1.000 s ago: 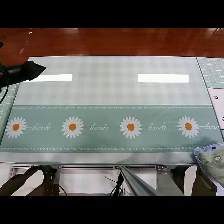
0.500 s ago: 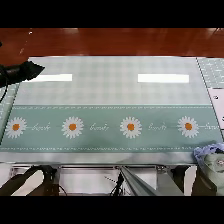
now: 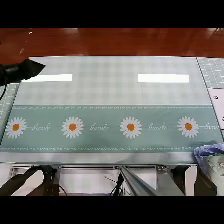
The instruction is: Fold the shirts.
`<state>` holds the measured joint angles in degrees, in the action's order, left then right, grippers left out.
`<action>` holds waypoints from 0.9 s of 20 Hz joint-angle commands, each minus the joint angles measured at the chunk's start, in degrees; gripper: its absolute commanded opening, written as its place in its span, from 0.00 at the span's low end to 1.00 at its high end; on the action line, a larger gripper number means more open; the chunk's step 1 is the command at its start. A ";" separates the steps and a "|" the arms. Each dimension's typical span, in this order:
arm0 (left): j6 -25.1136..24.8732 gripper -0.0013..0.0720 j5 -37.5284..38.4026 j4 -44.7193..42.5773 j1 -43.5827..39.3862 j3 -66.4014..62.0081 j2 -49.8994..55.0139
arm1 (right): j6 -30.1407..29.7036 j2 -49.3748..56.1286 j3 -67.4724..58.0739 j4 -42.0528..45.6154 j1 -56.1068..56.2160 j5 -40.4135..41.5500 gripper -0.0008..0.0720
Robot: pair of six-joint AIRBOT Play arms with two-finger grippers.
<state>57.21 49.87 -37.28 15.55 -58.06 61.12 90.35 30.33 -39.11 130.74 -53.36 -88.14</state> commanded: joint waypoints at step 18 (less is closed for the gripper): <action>35.08 0.86 17.86 -41.86 -31.65 -5.31 3.19 | -17.51 30.34 -27.26 -48.13 38.27 9.97 0.82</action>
<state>88.55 66.83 -76.79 -14.28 -63.26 64.03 73.54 60.38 -67.24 76.58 -21.71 -78.96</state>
